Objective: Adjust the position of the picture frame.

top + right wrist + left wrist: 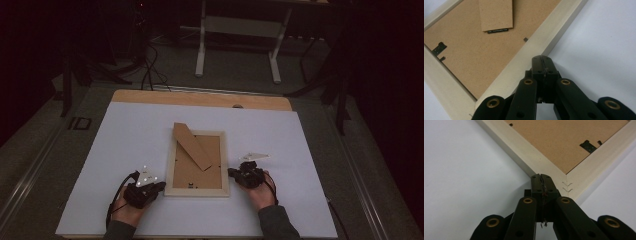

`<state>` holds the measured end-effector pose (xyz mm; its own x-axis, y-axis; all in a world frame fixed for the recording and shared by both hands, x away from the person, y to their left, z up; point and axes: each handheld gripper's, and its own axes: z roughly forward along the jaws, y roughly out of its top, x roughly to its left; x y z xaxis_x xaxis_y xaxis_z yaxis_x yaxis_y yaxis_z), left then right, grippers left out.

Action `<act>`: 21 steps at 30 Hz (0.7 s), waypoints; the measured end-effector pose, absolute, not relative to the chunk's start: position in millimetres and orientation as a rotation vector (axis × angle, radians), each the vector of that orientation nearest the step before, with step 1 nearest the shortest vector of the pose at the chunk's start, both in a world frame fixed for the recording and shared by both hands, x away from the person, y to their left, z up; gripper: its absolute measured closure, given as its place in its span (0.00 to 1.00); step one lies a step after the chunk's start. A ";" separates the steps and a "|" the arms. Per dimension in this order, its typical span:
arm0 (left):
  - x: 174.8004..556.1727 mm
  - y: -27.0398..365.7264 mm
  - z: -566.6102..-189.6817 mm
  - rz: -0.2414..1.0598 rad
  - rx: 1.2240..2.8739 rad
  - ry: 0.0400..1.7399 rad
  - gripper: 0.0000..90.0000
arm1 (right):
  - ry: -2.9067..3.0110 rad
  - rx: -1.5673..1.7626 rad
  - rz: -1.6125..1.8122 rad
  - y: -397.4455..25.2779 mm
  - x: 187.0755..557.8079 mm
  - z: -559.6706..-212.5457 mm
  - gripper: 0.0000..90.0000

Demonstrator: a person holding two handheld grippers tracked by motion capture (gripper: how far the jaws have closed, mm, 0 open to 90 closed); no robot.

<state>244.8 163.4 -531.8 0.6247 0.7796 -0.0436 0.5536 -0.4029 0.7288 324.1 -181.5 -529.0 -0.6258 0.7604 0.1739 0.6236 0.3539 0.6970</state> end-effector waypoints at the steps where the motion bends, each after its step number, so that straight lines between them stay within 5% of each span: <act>1: 244.4 162.9 -531.7 0.395 2.116 1.041 1.00 | 2.431 1.261 1.128 -182.1 324.1 -529.2 1.00; 21: 233.6 137.2 -531.2 0.368 2.153 0.962 1.00 | 2.412 1.336 1.097 -196.5 331.8 -530.6 1.00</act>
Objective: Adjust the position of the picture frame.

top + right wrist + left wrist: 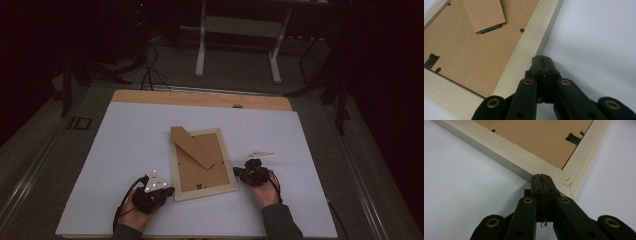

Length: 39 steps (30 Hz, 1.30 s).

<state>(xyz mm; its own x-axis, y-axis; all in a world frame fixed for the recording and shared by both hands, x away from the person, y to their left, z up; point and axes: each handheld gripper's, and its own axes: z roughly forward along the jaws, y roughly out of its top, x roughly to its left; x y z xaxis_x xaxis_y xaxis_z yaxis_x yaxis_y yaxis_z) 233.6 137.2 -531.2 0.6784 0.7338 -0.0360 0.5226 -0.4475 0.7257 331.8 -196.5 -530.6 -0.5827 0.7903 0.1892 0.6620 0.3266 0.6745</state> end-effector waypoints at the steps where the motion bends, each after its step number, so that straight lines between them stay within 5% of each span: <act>1: 232.4 134.6 -531.0 0.377 2.161 0.953 1.00 | 2.410 1.337 1.100 -198.0 331.8 -530.5 1.00; 26: 228.8 57.2 -538.6 0.326 2.202 0.789 1.00 | 2.350 1.295 1.092 -230.7 308.2 -514.8 1.00; 39: 246.3 83.0 -522.3 0.308 2.079 0.872 1.00 | 2.348 1.276 1.044 -230.2 311.5 -520.2 1.00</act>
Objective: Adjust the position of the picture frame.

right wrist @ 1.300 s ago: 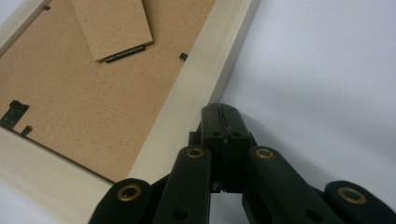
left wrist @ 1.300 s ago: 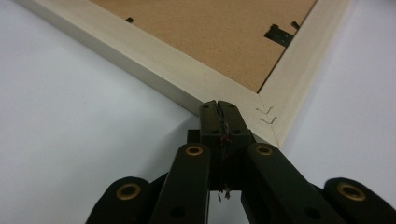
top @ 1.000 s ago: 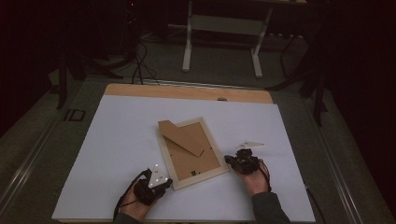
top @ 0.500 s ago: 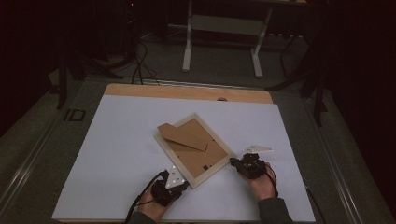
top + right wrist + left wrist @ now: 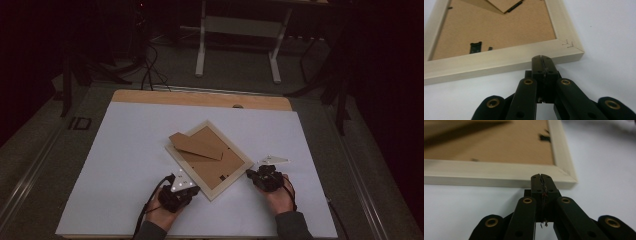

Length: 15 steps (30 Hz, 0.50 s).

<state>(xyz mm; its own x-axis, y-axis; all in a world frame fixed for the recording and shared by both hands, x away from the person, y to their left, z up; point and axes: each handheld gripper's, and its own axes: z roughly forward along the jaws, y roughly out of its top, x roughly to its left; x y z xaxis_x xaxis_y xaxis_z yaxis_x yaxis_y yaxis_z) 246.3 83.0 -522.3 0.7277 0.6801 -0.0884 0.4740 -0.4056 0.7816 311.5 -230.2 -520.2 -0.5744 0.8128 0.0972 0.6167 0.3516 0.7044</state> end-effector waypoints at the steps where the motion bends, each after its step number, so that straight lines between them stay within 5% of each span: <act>1: 250.1 90.6 -517.9 0.312 2.062 0.883 1.00 | 2.347 1.279 1.047 -231.2 311.7 -520.9 1.00; 15: 298.8 164.8 -481.3 0.459 1.920 0.956 1.00 | 2.362 1.259 1.029 -227.7 310.1 -525.8 1.00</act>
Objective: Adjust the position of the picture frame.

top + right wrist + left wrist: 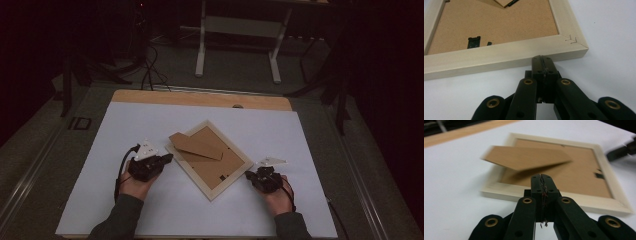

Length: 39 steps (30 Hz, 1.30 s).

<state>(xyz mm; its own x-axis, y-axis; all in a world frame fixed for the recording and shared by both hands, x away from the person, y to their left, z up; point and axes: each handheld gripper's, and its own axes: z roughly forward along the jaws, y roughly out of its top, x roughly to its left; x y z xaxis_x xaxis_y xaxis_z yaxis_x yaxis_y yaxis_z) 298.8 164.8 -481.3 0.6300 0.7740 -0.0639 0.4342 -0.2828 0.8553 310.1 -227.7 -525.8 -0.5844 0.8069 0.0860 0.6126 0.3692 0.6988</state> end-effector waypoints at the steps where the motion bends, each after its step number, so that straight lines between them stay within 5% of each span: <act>1: 298.8 164.8 -481.3 0.459 1.920 0.956 1.00 | 2.362 1.259 1.029 -227.7 310.1 -525.8 1.00; 10: 338.4 196.3 -485.6 0.473 1.854 1.105 1.00 | 2.367 1.244 1.034 -225.4 309.0 -525.9 1.00; 39: 398.4 179.2 -535.7 0.427 1.940 1.236 1.00 | 2.426 1.179 1.052 -215.6 300.8 -525.6 1.00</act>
<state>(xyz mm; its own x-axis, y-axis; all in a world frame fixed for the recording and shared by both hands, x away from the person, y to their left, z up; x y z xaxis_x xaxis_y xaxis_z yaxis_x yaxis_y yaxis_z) 398.4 179.2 -535.7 0.4705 0.8738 -0.1229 0.6114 -0.2224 0.7594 300.8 -215.6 -525.6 -0.6430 0.7610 0.0866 0.5834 0.4134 0.6992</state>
